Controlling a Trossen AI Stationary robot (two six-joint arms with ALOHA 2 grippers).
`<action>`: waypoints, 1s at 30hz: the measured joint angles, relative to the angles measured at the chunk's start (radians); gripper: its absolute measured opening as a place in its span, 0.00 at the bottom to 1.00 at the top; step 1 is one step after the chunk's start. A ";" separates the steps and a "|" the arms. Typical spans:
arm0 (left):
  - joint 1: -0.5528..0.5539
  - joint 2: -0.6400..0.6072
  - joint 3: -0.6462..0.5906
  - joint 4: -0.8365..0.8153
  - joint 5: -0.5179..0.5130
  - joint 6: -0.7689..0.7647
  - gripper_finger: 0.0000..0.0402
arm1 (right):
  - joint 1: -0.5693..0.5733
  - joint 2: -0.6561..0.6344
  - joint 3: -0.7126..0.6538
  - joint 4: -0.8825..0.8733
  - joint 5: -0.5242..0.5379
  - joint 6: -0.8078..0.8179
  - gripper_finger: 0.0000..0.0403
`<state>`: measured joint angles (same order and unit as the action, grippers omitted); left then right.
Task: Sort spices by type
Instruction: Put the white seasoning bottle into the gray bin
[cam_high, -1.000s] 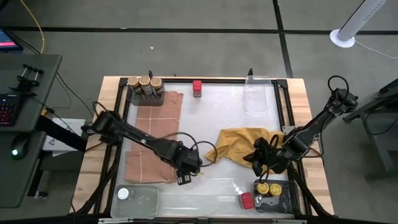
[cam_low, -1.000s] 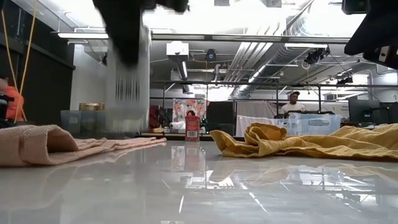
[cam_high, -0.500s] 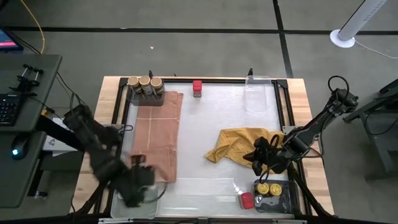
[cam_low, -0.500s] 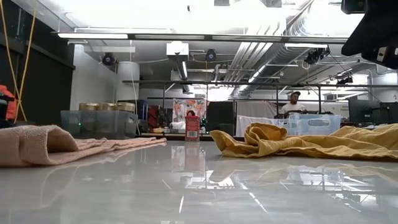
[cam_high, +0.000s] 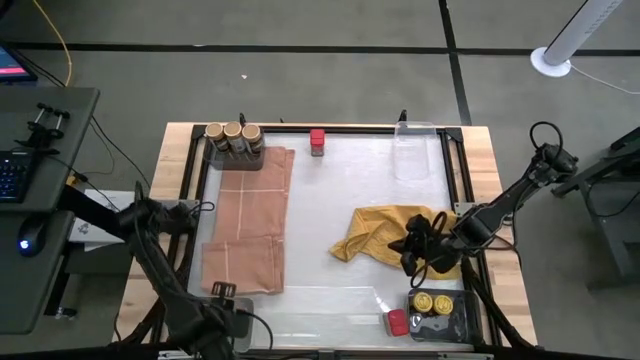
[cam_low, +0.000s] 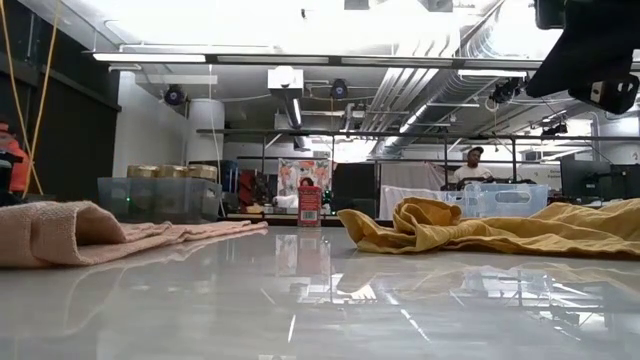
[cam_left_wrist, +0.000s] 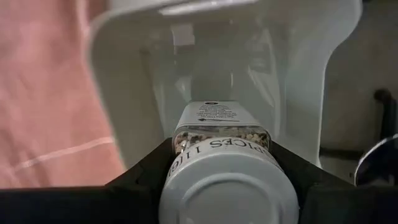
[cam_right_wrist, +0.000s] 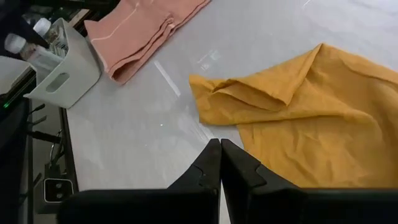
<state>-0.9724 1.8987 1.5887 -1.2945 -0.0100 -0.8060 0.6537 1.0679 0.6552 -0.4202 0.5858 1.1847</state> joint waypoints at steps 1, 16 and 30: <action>0.000 0.014 0.000 -0.002 0.007 0.007 0.41 | -0.003 0.000 0.000 0.000 -0.010 -0.007 0.00; 0.003 0.052 0.000 -0.066 0.020 0.011 0.41 | -0.021 0.000 0.000 0.007 -0.064 -0.041 0.00; 0.003 0.052 0.000 -0.071 0.005 -0.015 0.65 | -0.021 0.000 0.000 0.001 -0.066 -0.045 0.00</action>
<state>-0.9695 1.9503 1.5887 -1.3657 -0.0047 -0.8215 0.6327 1.0679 0.6552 -0.4197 0.5198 1.1400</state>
